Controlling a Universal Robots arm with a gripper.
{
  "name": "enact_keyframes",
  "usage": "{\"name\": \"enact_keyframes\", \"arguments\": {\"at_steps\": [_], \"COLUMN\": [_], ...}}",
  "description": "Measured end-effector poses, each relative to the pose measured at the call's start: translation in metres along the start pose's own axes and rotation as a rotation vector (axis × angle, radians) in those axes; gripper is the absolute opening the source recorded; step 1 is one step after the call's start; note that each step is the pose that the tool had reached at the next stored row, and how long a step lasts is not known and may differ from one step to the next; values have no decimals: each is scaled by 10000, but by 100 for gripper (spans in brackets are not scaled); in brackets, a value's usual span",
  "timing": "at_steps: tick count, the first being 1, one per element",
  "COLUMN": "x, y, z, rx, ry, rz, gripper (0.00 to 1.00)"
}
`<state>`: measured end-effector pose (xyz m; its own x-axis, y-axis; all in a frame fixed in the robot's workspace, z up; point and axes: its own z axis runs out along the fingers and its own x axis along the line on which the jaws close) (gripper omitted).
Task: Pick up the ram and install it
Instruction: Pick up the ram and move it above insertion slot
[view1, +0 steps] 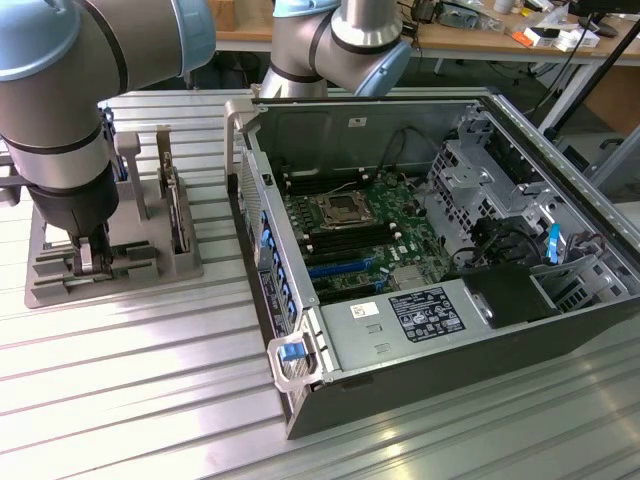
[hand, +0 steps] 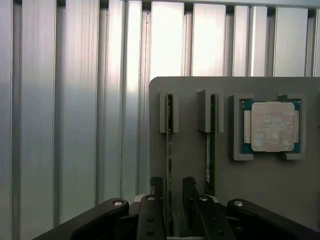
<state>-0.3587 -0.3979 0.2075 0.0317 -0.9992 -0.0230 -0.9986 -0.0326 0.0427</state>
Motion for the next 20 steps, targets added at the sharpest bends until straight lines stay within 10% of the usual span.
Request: {"name": "enact_keyframes", "arguments": {"at_steps": [4, 6, 20], "x": [0, 0, -1], "y": [0, 0, 2], "z": [0, 0, -51], "rx": [1, 1, 0], "ry": [0, 0, 10], "rz": [0, 0, 1], "gripper": [30, 12, 12]}}
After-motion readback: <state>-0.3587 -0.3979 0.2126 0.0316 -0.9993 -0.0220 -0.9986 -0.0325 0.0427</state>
